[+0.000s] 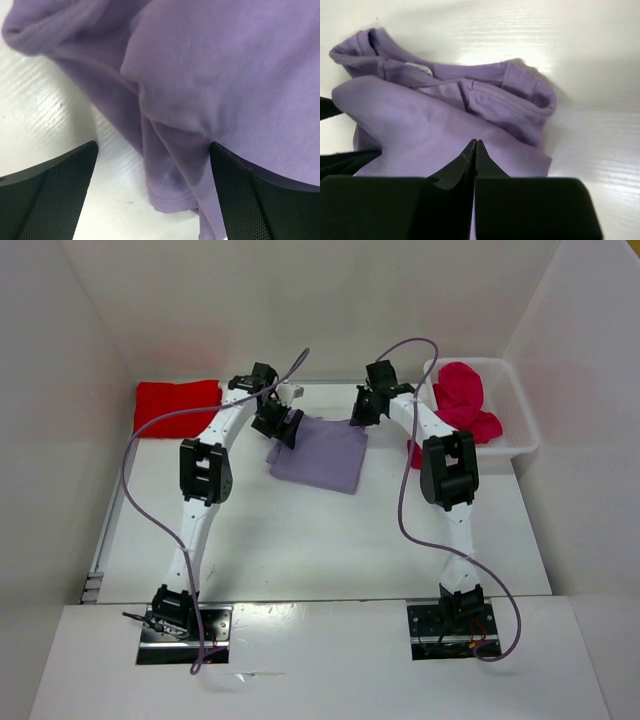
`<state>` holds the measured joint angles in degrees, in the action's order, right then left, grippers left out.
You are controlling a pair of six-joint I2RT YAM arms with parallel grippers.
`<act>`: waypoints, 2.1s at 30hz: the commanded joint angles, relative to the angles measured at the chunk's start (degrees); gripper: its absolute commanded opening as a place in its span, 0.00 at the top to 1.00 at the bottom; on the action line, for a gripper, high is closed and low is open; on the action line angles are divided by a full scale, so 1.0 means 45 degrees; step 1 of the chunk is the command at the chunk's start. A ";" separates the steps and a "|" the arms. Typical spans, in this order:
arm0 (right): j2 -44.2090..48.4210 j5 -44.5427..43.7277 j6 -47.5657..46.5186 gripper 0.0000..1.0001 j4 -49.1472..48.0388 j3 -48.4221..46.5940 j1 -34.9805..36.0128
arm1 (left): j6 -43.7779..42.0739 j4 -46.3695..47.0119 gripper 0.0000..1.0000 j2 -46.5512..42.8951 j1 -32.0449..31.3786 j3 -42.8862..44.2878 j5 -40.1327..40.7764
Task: Fold and stack the t-shirts
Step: Fold the long partially folded tshirt into a neat square, then put the neatly folded tshirt into the corner of the board with the left arm
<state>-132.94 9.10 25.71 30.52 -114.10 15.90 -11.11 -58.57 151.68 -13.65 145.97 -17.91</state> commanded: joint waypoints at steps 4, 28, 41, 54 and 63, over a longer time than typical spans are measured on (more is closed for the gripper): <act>0.2370 -0.0246 -0.0578 0.99 0.0464 0.0859 0.0392 | 0.0829 0.1333 0.01 -0.1576 0.0006 -0.3875 -0.0254; 0.8741 -0.1748 -0.0071 0.97 0.0366 0.4026 0.0256 | 0.1843 0.2679 1.00 -0.1340 0.0161 -0.4334 -0.4303; 0.9817 -0.1751 -0.0070 0.97 0.0092 0.5083 -0.0330 | -0.1006 0.3190 1.00 -0.2496 0.0162 -0.1034 0.6749; 1.0188 -0.1750 -0.0070 0.97 -0.0025 0.5845 -0.0448 | -0.2763 0.3658 1.00 -0.2650 0.1156 0.0628 1.0522; 1.0188 -0.1750 -0.0187 0.97 -0.0025 0.5845 -0.0565 | -0.3194 0.4069 1.00 -0.2767 0.2620 0.1136 1.0738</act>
<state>-89.36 1.89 25.23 32.14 -87.85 13.87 -24.08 -44.38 142.74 -4.67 147.46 27.90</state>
